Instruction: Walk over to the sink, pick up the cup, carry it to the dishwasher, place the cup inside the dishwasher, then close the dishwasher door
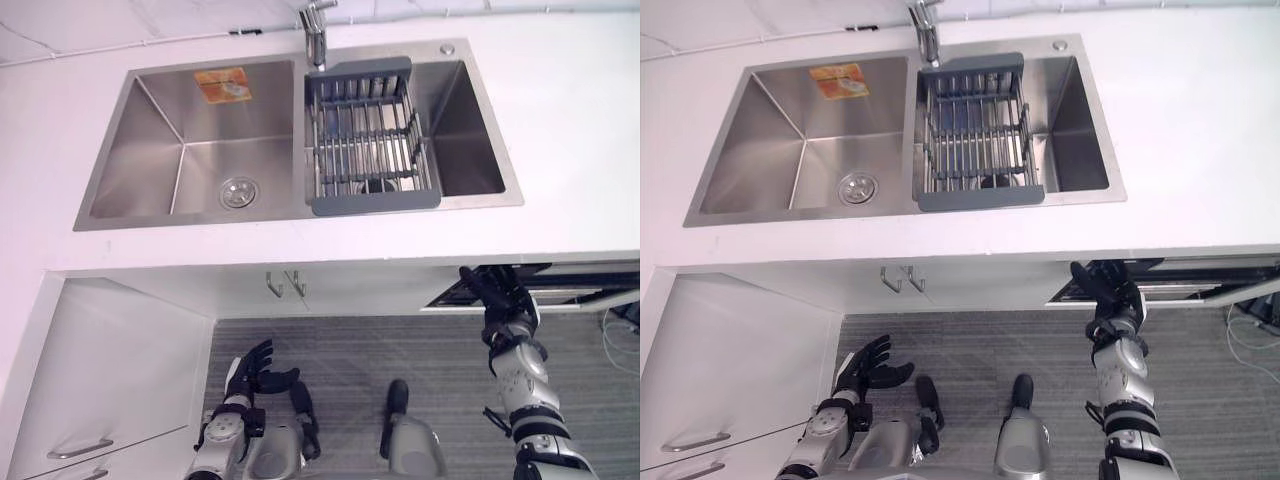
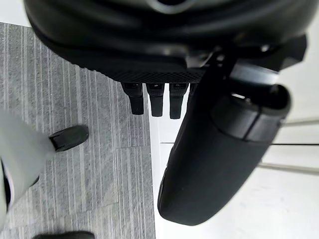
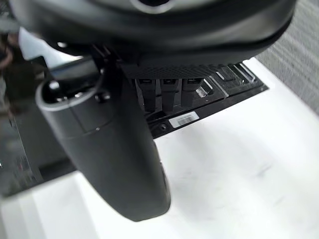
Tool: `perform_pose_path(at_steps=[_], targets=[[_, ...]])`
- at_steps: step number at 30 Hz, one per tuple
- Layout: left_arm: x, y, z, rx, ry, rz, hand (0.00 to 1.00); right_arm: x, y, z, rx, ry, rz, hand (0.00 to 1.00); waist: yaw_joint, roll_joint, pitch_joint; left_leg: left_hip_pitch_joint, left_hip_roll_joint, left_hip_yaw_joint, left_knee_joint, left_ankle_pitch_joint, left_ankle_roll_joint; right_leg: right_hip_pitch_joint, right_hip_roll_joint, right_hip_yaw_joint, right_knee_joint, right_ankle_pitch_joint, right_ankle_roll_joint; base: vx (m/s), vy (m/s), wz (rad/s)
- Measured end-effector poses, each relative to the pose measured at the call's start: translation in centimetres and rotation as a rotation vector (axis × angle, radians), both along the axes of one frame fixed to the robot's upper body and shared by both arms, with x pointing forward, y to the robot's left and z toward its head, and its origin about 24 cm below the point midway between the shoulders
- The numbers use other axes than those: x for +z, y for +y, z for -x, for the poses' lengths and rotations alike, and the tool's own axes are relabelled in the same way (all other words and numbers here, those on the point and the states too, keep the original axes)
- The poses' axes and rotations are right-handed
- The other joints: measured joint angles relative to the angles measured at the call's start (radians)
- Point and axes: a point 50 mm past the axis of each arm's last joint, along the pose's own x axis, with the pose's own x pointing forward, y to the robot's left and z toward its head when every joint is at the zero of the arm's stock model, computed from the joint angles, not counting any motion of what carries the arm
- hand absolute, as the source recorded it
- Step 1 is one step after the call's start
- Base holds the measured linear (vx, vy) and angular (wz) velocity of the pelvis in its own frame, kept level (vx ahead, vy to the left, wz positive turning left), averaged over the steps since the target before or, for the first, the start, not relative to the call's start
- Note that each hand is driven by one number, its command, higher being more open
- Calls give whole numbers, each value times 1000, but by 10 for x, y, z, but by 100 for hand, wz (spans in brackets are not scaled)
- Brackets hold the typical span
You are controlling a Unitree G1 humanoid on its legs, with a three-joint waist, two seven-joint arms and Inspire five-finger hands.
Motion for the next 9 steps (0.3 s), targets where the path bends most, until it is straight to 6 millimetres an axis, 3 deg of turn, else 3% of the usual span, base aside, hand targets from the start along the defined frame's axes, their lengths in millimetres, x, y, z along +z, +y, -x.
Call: perform_pose_path(at_steps=[3,9], targets=[[-2,9,7,32,16,-12,90,-27,12,30,90,156,91,90,-2,-29,-31,36,-6,-22,-31,9,-3,46,3,-29,-29,-2,3,63,-11,24],[-6,18,18,36,55,-42,90,-72,38,80,209,423,138,90,-8,-53,-71,79,-26,-67,-92,36,-1,99,-4,-79,-47,-11,10,32,2,23]])
